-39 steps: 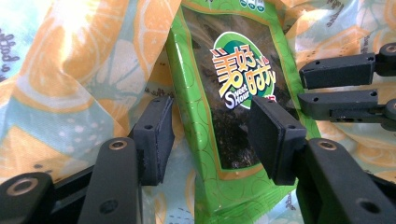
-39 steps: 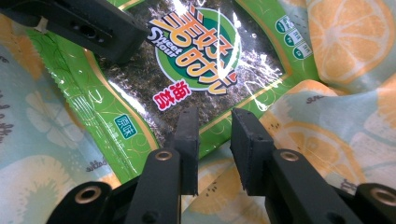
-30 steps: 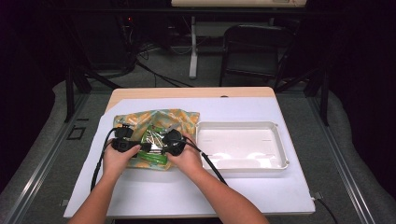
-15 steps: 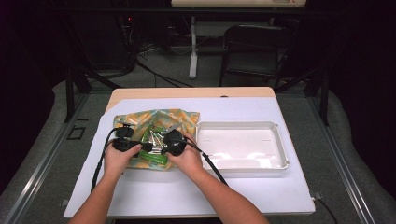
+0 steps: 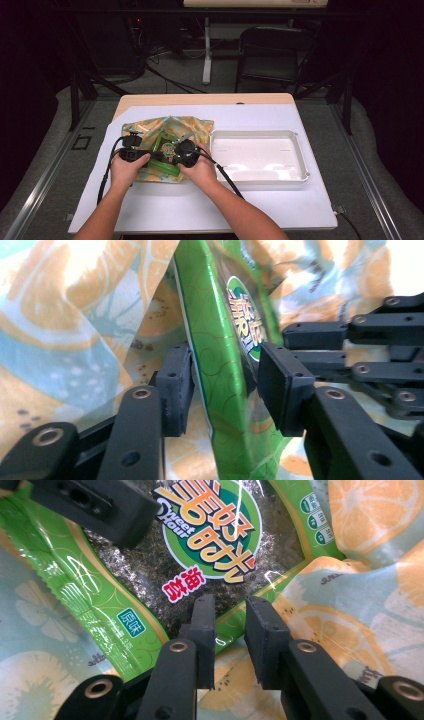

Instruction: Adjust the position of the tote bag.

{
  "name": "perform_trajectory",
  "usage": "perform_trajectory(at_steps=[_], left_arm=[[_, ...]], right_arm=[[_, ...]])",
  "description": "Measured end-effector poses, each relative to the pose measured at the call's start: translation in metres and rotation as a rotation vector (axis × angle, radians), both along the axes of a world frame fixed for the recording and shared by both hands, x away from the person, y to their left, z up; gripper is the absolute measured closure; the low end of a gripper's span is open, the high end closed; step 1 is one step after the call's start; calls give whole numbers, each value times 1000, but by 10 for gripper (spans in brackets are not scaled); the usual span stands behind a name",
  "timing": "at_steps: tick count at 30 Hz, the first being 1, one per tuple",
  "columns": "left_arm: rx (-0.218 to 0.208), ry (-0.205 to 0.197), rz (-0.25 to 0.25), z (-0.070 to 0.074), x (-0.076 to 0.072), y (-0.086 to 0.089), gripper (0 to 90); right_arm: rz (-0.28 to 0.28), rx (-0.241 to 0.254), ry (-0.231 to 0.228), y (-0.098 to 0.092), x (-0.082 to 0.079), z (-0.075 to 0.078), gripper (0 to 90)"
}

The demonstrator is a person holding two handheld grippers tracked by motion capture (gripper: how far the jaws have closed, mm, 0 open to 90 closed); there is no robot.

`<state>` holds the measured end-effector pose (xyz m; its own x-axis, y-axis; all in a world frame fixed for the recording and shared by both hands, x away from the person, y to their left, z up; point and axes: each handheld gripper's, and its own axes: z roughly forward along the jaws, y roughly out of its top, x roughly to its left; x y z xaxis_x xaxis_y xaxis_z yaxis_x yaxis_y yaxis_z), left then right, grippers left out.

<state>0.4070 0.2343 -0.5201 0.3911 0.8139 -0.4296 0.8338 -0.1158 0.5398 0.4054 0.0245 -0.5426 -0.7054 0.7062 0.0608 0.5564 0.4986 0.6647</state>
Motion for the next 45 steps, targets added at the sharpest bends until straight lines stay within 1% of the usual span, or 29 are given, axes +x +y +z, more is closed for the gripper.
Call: perform_trajectory(at_steps=[2, 3, 13, 15, 16, 17, 21, 24, 25, 27, 30, 31, 32, 33, 38, 41, 44, 45], left_arm=[[-11, 0, 2, 1, -1, -1, 600], [-8, -1, -1, 2, -1, -1, 602], [-20, 8, 9, 3, -1, -2, 633], [-39, 8, 19, 3, -1, -1, 653], [-51, 12, 19, 3, -1, 0, 682], [-63, 20, 26, 3, 0, 0, 682], [-68, 26, 40, 3, 0, 2, 703], [-81, 31, 51, 5, 1, 4, 716], [-88, 32, 57, 5, 1, 4, 721], [-88, 29, 59, 5, 1, 7, 727], [-96, 29, 67, 6, 0, 9, 730], [-100, 26, 69, 7, 0, 10, 730], [-101, 19, 70, 7, -1, 11, 730], [-106, 17, 73, 8, -1, 11, 730], [-117, -3, 76, 12, -5, 13, 731], [-112, -27, 79, 15, -9, 13, 731], [-98, -54, 76, 19, -14, 13, 731], [-99, -61, 79, 20, -15, 13, 731]], right_arm=[[-3, -6, 6, 0, 0, 0, 749], [7, -12, -4, 0, 0, 0, 750], [10, -15, -10, 1, 0, 0, 765], [7, -11, -11, 1, 0, 0, 765], [7, -12, -12, 1, 0, 0, 760], [7, -12, -12, 1, 0, 0, 760], [3, -11, -4, 0, 0, 1, 732], [12, -12, -2, -1, 0, 2, 715], [15, -14, -3, -1, 0, 3, 711], [14, -15, -13, -3, 0, 4, 702], [14, 2, -16, -5, 0, 8, 693], [11, 16, -20, -5, -1, 9, 691], [18, 14, -23, -6, -1, 11, 687], [18, 25, -27, -6, -2, 13, 683], [31, 51, -43, -9, -6, 22, 668], [36, 62, -46, -12, -8, 26, 665], [37, 93, -50, -14, -11, 30, 659], [41, 95, -56, -15, -12, 32, 657]])
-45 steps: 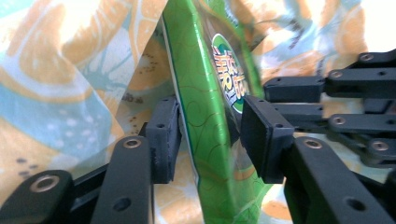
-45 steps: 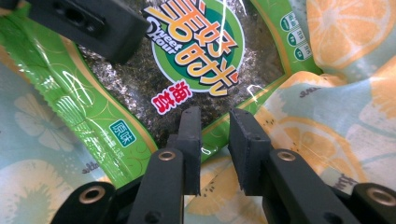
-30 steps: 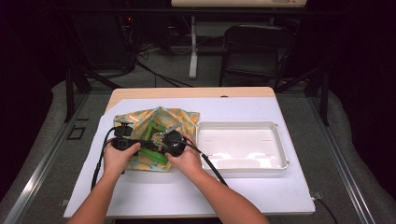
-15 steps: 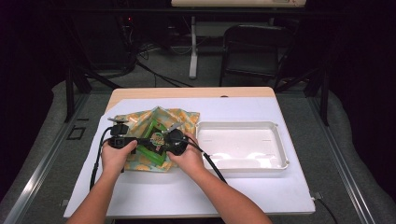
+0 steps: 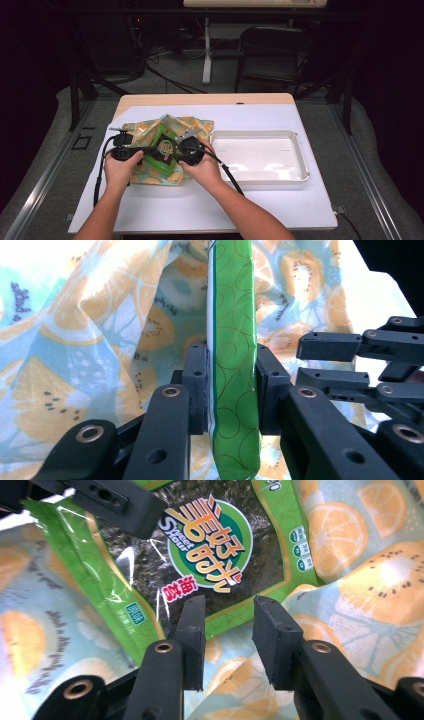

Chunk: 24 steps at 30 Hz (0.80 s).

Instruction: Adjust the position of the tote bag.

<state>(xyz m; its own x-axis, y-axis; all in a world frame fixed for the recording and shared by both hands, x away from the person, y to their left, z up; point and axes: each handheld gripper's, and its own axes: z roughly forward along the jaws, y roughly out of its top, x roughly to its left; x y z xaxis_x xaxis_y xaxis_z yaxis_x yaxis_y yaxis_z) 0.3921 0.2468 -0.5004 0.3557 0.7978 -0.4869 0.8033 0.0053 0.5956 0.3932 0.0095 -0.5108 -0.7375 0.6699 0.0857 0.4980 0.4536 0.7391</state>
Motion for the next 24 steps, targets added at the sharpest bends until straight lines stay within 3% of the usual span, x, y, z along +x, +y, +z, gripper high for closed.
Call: perform_trajectory(at_steps=[5, 15, 21, 24], left_arm=[[-4, -17, 7, 2, -2, 0, 731], [-16, -28, 15, -3, -4, 6, 731], [-16, -35, 13, -3, -7, 8, 731], [-13, -38, 11, -1, -8, 9, 731]], right_arm=[[3, 5, -26, -3, -4, 5, 650], [-14, -4, -19, -11, -4, 5, 634], [-28, 29, -16, -11, -3, 6, 633], [-31, 18, -26, -10, -4, 5, 623]])
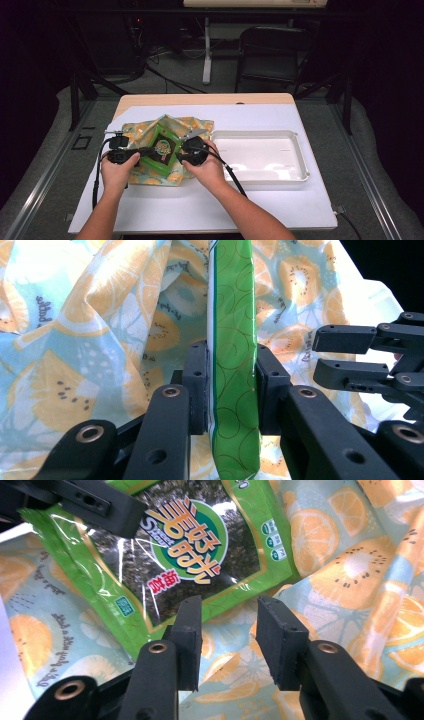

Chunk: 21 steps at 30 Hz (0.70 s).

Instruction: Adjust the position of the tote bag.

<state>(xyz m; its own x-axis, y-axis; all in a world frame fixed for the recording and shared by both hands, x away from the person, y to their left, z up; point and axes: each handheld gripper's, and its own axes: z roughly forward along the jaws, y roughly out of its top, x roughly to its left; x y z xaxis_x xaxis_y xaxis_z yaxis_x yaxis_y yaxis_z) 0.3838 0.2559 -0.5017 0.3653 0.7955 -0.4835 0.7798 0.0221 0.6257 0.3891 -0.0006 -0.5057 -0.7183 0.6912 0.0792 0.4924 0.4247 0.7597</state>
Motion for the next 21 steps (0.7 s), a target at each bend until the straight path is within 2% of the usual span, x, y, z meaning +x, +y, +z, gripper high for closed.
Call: perform_trajectory(at_steps=[4, 13, 21], left_arm=[[-5, -9, 7, 2, -2, 2, 731], [-14, -36, 4, 9, -9, 5, 731], [-31, -64, 12, 18, -15, 12, 731]], right_arm=[[-7, 2, -5, -1, 1, 1, 619], [-20, 25, 15, -5, 4, 3, 620], [-7, 32, 11, -6, 2, 5, 607]])
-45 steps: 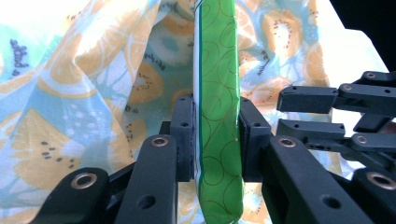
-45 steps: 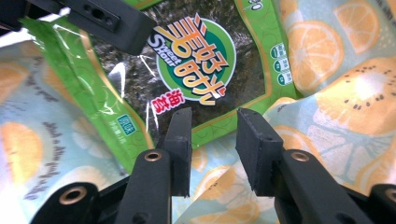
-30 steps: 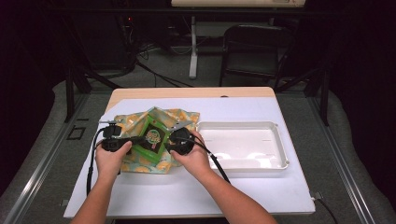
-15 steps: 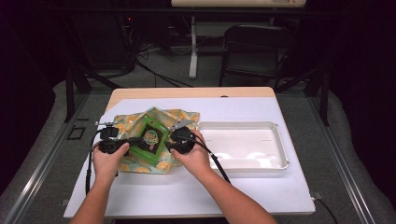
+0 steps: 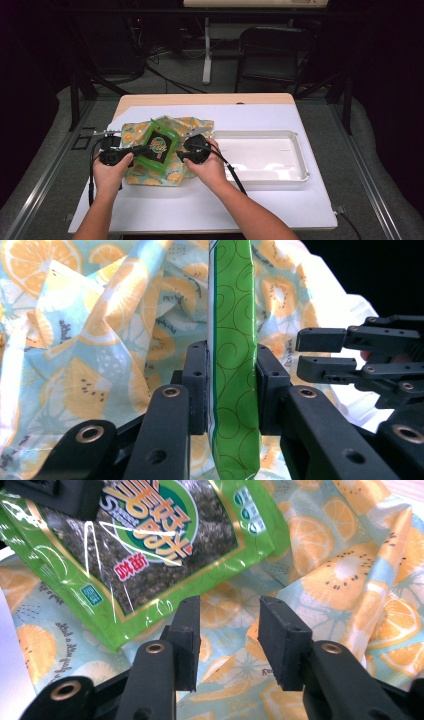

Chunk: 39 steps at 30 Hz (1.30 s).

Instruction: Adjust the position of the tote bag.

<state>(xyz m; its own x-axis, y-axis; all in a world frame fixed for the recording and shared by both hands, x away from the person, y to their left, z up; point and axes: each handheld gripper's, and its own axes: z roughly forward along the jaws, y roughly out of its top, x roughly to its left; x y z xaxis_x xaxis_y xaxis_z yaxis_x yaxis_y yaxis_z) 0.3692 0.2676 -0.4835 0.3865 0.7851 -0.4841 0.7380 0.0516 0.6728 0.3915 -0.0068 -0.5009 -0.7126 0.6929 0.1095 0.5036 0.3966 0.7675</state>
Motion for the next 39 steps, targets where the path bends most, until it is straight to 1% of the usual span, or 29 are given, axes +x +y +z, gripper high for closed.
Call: perform_trajectory(at_steps=[2, 5, 8, 9, 10, 12, 13, 14, 17, 19, 21, 23, 28, 29, 32, 35, 37, 39], left_arm=[[-9, -4, 3, 1, -1, 1, 731], [-6, -13, -2, 4, -3, 3, 731], [-6, -31, 4, 8, -5, 3, 731], [-2, -34, 0, 10, -6, 4, 731], [-5, -37, 5, 11, -7, 4, 731], [-9, -45, 2, 13, -8, 6, 731], [-14, -47, 6, 14, -8, 6, 730], [-13, -51, 2, 14, -8, 6, 730], [-21, -61, 2, 17, -10, 7, 730], [-24, -68, 3, 18, -11, 8, 730], [-29, -75, -1, 20, -11, 8, 730], [-32, -81, -2, 22, -12, 8, 730], [-33, -94, 3, 25, -14, 8, 730], [-36, -97, 3, 26, -15, 8, 730], [-35, -108, 3, 29, -16, 8, 730], [-37, -120, 0, 32, -18, 8, 730], [-39, -127, 3, 33, -19, 7, 730], [-36, -135, -2, 35, -20, 7, 730]], right_arm=[[4, -1, 1, 0, 0, 0, 609], [8, -5, -2, 0, 0, 0, 608], [17, 1, -4, 0, -2, 0, 586], [17, 6, -6, 1, -3, 0, 591], [23, 6, 1, 1, -3, 0, 590], [30, 6, -3, 1, -4, 0, 584], [28, -3, -5, 2, -5, 0, 571], [27, -5, -5, 2, -5, 0, 579], [32, -7, 16, 2, -7, 0, 587], [33, -19, 16, 2, -7, -1, 582], [32, -20, 12, 2, -8, 0, 573], [27, -9, 7, 1, -8, 0, 572], [26, 0, -5, -1, -10, 3, 566], [29, -7, 0, -1, -11, 5, 566], [30, -7, -10, -1, -13, 6, 564], [33, -11, -7, -2, -14, 7, 560], [34, 2, -8, -3, -15, 8, 557], [37, 3, -6, -4, -16, 9, 556]])
